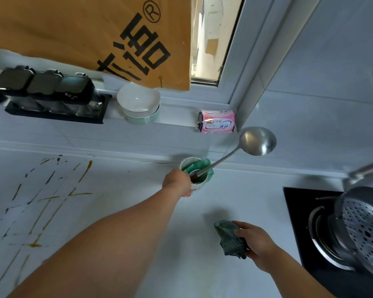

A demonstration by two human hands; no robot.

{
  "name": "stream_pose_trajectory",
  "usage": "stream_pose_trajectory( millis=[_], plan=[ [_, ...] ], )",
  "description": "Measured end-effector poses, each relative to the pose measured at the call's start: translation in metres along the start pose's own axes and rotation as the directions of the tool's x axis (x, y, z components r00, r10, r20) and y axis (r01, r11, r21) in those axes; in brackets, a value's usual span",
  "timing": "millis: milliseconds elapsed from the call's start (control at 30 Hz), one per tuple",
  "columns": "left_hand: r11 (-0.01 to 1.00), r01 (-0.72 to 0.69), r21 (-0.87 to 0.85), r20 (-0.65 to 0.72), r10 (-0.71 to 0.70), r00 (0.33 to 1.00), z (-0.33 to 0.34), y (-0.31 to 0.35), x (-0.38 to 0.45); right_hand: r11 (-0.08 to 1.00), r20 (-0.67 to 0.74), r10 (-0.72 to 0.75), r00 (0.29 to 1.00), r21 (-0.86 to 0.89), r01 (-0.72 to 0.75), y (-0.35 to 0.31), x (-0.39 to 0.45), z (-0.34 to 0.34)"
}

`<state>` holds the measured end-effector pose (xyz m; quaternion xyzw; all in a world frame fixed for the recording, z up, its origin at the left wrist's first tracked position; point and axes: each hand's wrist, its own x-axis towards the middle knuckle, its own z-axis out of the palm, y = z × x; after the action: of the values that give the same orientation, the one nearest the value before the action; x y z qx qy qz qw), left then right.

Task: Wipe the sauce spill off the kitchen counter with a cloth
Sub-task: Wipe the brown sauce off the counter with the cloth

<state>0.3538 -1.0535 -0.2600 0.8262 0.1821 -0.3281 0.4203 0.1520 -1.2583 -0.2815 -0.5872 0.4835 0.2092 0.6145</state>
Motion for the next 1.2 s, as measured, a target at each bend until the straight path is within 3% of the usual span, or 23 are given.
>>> stream_pose_trajectory(
  millis=[133, 400, 800, 1033, 1133, 1200],
  plan=[
    [0.999, 0.030, -0.045, -0.007, -0.030, 1.000, 0.006, 0.004, 0.006, 1.000, -0.009, 0.019, 1.000, -0.008, -0.019, 0.004, 0.008, -0.012],
    [0.962, 0.147, -0.231, 0.137, -0.117, 0.984, 0.000, 0.004, 0.007, 0.999, 0.020, 0.037, 0.999, -0.008, -0.037, 0.004, 0.008, -0.008],
    [0.994, 0.061, -0.095, 0.239, -0.037, 0.970, -0.028, -0.008, -0.003, 1.000, 0.070, 0.008, 0.997, -0.016, -0.007, -0.005, -0.004, 0.035],
    [0.998, -0.060, 0.001, 0.194, 0.058, 0.979, -0.049, -0.027, 0.005, 0.983, 0.103, -0.116, 0.988, -0.134, 0.129, -0.019, -0.015, 0.090],
    [0.996, -0.024, 0.089, 0.117, 0.014, 0.993, -0.070, -0.060, 0.014, 0.842, 0.123, -0.373, 0.920, -0.373, 0.391, -0.026, -0.016, 0.139],
    [0.984, 0.002, 0.180, 0.074, -0.016, 0.997, -0.088, -0.091, 0.017, 0.575, 0.190, -0.583, 0.790, -0.591, 0.566, -0.020, -0.012, 0.170]
  ],
)
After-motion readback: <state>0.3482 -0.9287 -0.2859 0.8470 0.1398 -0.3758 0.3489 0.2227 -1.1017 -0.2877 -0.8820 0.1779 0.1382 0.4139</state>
